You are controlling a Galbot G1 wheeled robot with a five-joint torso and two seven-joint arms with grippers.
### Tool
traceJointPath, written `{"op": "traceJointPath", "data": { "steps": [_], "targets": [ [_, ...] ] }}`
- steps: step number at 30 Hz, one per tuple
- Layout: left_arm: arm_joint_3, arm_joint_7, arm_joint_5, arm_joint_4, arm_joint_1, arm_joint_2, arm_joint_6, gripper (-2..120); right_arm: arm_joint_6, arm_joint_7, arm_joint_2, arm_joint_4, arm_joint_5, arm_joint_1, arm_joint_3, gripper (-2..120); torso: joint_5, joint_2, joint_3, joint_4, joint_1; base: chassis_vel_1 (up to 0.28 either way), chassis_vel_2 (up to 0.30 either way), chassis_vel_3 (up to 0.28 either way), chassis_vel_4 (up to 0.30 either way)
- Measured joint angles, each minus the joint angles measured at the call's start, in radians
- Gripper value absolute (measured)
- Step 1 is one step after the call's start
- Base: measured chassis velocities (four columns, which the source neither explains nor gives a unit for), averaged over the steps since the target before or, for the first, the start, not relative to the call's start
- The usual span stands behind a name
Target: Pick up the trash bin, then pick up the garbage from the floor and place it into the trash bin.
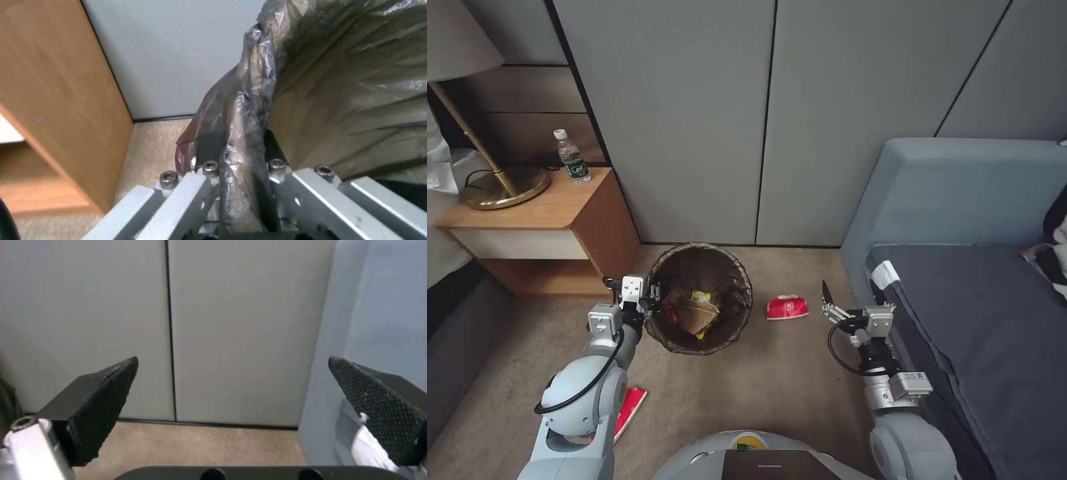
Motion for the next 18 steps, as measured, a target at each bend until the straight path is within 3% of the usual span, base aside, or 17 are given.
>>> {"op": "traceJointPath", "data": {
  "steps": [18],
  "targets": [
    [-0.003,0.000,-0.002,-0.008,0.002,0.000,-0.002,3,0.000,0.001,0.003,0.001,-0.004,-0.005,-0.016,100,0.0001,0.000,0.000,0.0000,0.000,-0.170,0.179,0.169,-0.177]
  ]
}}
